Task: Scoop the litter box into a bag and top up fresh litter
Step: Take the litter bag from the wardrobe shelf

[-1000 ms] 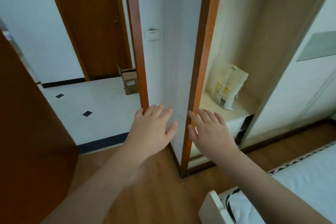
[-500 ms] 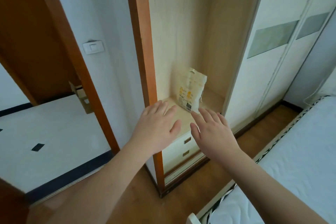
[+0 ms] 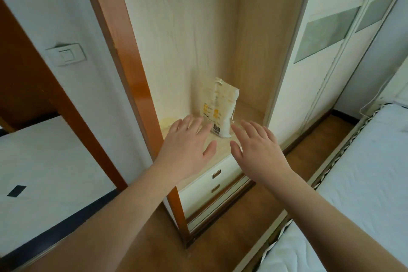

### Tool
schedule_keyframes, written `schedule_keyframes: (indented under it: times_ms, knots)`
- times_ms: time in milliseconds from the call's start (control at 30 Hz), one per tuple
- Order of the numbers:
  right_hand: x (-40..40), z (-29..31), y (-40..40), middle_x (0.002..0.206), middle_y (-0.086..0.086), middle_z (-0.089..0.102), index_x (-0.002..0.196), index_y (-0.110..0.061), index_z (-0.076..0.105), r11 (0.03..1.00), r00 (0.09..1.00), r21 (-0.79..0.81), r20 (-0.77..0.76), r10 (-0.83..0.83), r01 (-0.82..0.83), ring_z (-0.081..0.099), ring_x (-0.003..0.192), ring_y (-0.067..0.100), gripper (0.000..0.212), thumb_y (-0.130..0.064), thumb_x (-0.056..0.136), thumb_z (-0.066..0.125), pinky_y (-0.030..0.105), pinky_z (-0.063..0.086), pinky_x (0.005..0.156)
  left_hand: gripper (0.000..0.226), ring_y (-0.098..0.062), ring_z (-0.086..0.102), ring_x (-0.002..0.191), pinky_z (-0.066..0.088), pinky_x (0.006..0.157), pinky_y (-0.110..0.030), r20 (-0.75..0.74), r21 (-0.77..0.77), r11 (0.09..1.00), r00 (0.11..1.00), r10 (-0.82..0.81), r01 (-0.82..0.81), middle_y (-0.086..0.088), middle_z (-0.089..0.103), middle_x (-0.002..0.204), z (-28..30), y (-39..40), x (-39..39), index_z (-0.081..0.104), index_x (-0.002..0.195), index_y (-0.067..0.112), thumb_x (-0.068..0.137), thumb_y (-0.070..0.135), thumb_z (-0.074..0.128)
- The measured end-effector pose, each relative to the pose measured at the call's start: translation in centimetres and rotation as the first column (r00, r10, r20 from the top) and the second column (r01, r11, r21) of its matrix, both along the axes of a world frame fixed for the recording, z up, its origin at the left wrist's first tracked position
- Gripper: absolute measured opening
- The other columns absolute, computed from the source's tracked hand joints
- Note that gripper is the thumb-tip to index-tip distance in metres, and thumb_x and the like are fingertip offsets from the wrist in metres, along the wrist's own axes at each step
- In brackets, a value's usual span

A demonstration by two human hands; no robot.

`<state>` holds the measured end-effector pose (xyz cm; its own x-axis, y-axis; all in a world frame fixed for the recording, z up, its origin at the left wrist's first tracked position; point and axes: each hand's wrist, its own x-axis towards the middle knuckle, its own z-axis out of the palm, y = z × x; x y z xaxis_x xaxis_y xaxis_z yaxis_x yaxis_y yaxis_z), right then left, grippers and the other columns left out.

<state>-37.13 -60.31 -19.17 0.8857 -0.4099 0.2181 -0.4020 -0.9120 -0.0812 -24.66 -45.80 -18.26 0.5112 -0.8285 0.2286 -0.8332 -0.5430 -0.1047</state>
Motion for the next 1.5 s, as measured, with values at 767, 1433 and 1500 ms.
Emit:
schedule_keyframes:
  times_ms: [767,1433,1500]
  knots:
    - [10.7,-3.8,-4.8,0.158,0.002,0.019,0.15,-0.03,0.02,0.969,0.97,0.026,0.001,-0.244,0.244,0.014,0.146,0.023,0.055,-0.049,0.098,0.027,0.042,0.013,0.117,0.065,-0.025,0.024,0.145,0.018,0.117,-0.05,-0.118,-0.077,0.997,0.993,-0.014,0.005,-0.004,0.034,0.156,-3.6,-8.4,11.9,0.032,0.149,0.024,0.093,0.054,0.018]
    - [24.5,-6.7,-25.0,0.159,0.004,0.02,0.151,-0.022,0.018,0.982,0.996,0.17,0.02,-0.089,0.084,0.018,0.145,0.022,0.058,-0.047,0.099,0.024,0.041,0.015,0.117,0.058,-0.021,0.022,0.145,0.014,0.117,-0.047,-0.206,-0.108,0.959,0.949,0.237,-0.263,0.0,0.033,0.155,-7.8,-27.0,21.6,0.025,0.151,0.027,0.096,0.046,0.029]
    - [25.6,-6.9,-27.7,0.158,0.003,0.022,0.15,-0.023,0.02,0.984,0.997,0.167,0.025,-0.074,0.069,0.021,0.144,0.022,0.057,-0.047,0.099,0.025,0.04,0.017,0.117,0.059,-0.019,0.026,0.144,0.017,0.115,-0.043,-0.205,-0.108,0.97,0.96,0.192,-0.217,0.002,0.035,0.154,-7.6,-29.2,23.5,0.028,0.15,0.028,0.095,0.047,0.034]
